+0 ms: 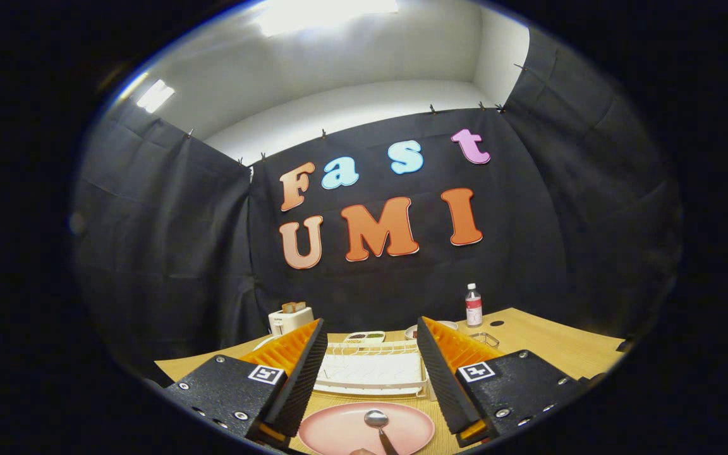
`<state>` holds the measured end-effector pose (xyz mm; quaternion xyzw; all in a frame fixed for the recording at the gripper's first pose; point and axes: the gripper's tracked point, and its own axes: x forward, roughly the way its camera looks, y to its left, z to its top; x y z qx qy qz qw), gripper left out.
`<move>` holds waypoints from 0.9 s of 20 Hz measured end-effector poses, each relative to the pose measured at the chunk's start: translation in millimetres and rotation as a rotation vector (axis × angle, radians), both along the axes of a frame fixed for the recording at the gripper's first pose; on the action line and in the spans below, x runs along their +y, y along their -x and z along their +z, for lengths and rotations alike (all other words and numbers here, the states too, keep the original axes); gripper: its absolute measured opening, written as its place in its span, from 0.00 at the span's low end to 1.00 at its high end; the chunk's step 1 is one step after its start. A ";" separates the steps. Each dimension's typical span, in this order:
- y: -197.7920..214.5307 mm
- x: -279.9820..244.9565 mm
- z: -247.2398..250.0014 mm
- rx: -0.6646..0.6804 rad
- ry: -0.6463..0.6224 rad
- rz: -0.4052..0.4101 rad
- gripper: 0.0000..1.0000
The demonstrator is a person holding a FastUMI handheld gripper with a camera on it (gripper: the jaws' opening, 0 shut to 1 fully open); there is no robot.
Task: Take the plate from the dish rack, then take the spoon from the basket and place it into the plate.
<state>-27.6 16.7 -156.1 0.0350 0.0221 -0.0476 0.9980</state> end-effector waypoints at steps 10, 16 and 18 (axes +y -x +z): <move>-1.1 9.5 1.9 -0.007 0.047 0.030 0.85; 2.2 9.2 7.0 -0.019 0.053 0.027 0.85; 2.5 6.1 8.7 -0.023 0.059 0.021 0.85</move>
